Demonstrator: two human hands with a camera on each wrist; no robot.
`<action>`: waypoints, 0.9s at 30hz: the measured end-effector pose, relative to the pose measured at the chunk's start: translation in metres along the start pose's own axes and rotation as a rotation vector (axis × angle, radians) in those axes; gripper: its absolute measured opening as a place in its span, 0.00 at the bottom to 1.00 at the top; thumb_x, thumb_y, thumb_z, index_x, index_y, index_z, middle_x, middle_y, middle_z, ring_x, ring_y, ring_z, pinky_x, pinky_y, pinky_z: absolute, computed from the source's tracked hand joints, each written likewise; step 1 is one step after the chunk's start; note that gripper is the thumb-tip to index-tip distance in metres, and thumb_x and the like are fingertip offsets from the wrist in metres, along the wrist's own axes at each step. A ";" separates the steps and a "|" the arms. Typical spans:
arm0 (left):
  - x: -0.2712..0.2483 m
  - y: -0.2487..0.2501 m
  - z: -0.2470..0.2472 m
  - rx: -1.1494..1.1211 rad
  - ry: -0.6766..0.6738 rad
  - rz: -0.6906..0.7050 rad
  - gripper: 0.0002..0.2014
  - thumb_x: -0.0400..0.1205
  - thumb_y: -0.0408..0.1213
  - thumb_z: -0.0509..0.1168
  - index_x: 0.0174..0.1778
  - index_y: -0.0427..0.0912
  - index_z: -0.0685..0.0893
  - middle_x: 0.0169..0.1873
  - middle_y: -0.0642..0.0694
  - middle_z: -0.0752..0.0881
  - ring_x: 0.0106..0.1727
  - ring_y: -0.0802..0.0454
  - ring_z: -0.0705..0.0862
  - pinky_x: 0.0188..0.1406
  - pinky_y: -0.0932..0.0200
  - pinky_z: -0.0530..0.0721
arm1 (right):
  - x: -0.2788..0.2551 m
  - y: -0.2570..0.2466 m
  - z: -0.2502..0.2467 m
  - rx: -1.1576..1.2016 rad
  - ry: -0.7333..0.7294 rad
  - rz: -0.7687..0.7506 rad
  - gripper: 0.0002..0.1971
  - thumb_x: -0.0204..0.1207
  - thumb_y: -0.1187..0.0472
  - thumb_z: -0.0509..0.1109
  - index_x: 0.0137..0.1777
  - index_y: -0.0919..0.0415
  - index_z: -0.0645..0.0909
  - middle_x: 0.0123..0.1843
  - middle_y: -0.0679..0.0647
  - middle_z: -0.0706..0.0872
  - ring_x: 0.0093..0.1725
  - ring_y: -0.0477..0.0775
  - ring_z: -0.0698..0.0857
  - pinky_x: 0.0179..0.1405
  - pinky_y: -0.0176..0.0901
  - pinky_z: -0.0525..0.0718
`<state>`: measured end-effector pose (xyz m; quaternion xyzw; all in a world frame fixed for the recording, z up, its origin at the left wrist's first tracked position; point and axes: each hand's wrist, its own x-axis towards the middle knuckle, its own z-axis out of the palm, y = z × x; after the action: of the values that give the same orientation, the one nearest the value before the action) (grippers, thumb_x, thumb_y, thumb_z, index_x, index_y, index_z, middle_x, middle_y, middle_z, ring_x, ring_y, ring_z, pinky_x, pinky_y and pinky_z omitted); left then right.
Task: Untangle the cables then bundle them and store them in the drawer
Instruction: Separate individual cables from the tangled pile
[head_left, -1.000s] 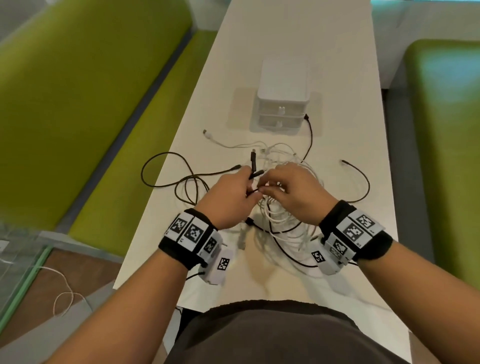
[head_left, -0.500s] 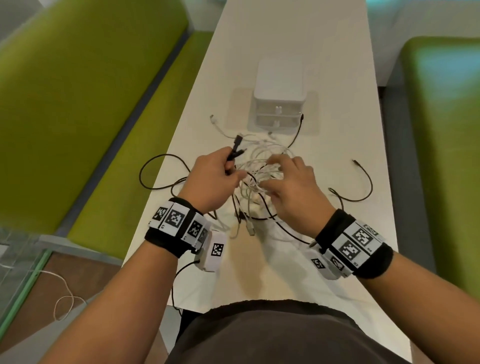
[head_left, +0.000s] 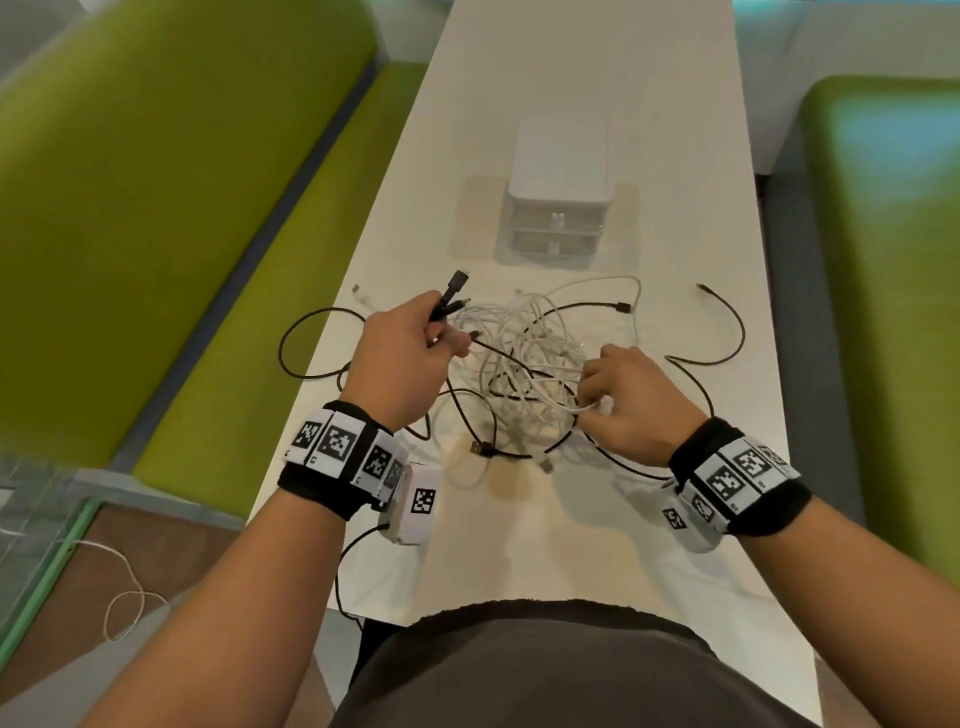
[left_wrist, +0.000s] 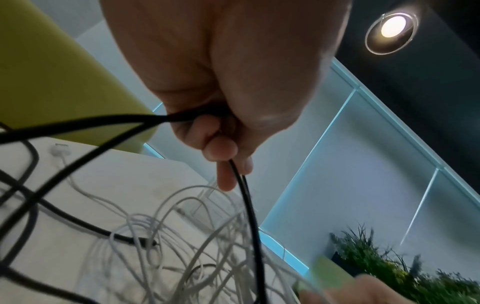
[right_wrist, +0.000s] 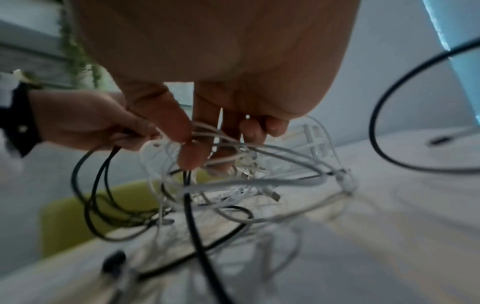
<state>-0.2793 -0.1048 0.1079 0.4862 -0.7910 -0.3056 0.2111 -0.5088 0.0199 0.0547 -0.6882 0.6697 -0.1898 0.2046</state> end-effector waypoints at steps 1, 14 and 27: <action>-0.001 -0.001 0.001 0.000 -0.008 0.010 0.11 0.83 0.32 0.66 0.37 0.47 0.75 0.34 0.61 0.91 0.43 0.68 0.85 0.36 0.76 0.74 | -0.002 0.001 -0.002 0.088 -0.017 0.085 0.15 0.72 0.52 0.67 0.29 0.59 0.83 0.29 0.51 0.82 0.34 0.52 0.76 0.36 0.50 0.71; -0.010 0.030 0.007 -0.131 -0.123 0.159 0.09 0.81 0.38 0.75 0.47 0.42 0.81 0.33 0.69 0.87 0.43 0.60 0.88 0.49 0.56 0.84 | 0.013 -0.028 -0.003 0.238 0.345 -0.132 0.14 0.69 0.69 0.81 0.51 0.54 0.88 0.51 0.47 0.84 0.52 0.46 0.85 0.57 0.37 0.82; -0.009 0.005 -0.032 -0.342 -0.183 0.175 0.03 0.83 0.23 0.69 0.48 0.32 0.81 0.40 0.46 0.92 0.42 0.42 0.91 0.51 0.39 0.88 | 0.010 -0.030 0.018 0.278 0.258 0.048 0.14 0.74 0.47 0.81 0.55 0.46 0.83 0.49 0.42 0.83 0.45 0.42 0.81 0.46 0.31 0.79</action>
<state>-0.2584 -0.1042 0.1342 0.3427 -0.7828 -0.4588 0.2435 -0.4734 0.0112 0.0550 -0.6070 0.6741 -0.3621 0.2145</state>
